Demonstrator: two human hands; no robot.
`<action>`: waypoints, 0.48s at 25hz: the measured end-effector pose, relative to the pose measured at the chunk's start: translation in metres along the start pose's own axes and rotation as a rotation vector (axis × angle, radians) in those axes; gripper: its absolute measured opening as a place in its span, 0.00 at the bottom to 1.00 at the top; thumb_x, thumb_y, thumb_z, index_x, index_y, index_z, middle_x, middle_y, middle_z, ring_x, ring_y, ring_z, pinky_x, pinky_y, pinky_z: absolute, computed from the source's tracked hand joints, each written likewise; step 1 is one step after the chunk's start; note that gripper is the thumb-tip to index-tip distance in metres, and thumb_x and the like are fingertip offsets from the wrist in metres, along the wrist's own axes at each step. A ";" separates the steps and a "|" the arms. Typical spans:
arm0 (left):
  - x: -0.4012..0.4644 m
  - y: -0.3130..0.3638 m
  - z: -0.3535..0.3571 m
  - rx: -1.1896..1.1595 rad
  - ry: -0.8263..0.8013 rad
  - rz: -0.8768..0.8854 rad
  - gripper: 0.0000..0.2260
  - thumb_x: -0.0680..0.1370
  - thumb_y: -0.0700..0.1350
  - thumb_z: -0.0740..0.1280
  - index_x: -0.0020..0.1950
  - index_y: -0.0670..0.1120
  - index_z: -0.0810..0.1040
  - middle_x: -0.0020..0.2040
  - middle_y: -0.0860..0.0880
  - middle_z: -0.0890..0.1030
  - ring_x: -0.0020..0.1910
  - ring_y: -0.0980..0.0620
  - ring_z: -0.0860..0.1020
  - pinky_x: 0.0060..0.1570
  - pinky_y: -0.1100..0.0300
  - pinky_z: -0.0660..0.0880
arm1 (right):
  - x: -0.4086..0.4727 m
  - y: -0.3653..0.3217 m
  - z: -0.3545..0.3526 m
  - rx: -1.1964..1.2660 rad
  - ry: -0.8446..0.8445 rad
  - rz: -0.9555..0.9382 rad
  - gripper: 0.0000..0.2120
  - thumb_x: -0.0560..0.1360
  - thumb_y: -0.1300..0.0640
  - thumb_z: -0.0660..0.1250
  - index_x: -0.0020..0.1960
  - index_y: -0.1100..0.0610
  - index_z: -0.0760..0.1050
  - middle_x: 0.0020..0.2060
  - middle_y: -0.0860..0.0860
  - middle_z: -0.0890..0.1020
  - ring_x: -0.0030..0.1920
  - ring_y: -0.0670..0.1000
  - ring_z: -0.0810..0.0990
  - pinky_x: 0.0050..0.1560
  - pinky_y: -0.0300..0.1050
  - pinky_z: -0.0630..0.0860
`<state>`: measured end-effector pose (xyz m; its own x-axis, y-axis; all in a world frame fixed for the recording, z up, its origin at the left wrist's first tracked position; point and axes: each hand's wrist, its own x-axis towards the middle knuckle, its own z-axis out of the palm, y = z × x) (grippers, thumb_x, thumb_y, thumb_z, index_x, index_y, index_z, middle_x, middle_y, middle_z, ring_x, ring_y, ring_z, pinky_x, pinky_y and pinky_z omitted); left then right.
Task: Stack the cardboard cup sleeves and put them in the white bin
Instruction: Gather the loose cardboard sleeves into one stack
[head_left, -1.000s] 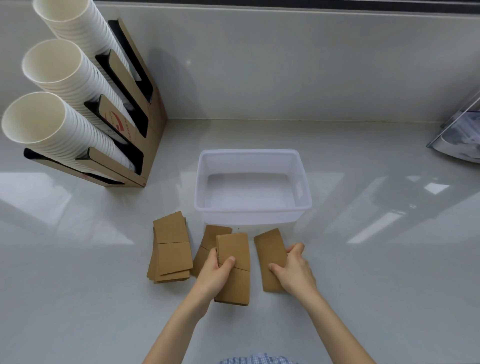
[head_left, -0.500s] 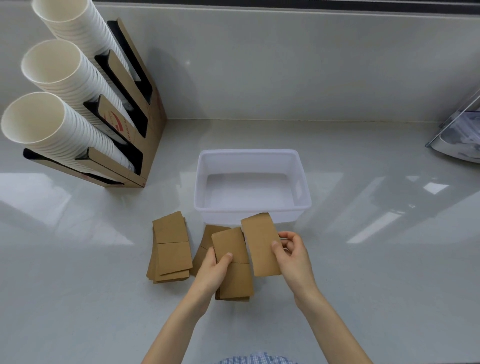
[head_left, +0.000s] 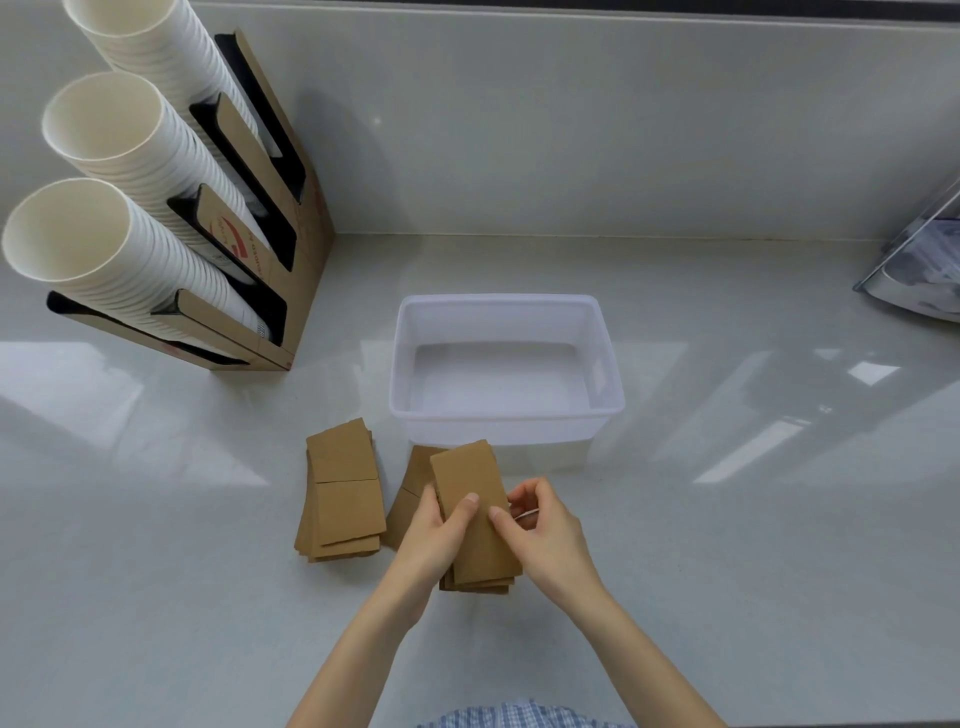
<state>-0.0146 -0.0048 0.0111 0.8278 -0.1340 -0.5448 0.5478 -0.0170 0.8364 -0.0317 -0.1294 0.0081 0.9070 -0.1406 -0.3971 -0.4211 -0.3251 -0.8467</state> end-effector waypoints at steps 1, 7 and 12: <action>0.000 0.000 -0.001 0.012 0.013 0.004 0.10 0.78 0.46 0.59 0.59 0.53 0.65 0.50 0.54 0.76 0.49 0.55 0.76 0.46 0.60 0.76 | 0.000 -0.002 0.002 -0.023 -0.012 -0.010 0.08 0.73 0.53 0.66 0.47 0.54 0.68 0.39 0.47 0.75 0.38 0.44 0.74 0.36 0.34 0.71; -0.003 0.006 -0.010 0.002 0.072 0.020 0.11 0.78 0.46 0.59 0.60 0.53 0.65 0.52 0.54 0.76 0.50 0.56 0.76 0.43 0.61 0.76 | 0.006 -0.007 0.006 -0.016 -0.061 -0.031 0.05 0.76 0.52 0.61 0.46 0.54 0.69 0.39 0.45 0.75 0.39 0.44 0.75 0.39 0.37 0.72; -0.008 0.021 -0.027 0.029 0.184 0.078 0.11 0.77 0.46 0.60 0.60 0.50 0.67 0.47 0.57 0.75 0.44 0.59 0.75 0.36 0.64 0.74 | 0.023 -0.003 0.016 -0.144 -0.086 -0.078 0.11 0.78 0.57 0.55 0.58 0.54 0.72 0.45 0.50 0.76 0.45 0.49 0.76 0.43 0.38 0.71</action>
<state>-0.0065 0.0225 0.0310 0.8774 0.0470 -0.4775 0.4794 -0.0430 0.8766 -0.0098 -0.1164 -0.0046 0.9302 -0.0316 -0.3657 -0.3379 -0.4630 -0.8194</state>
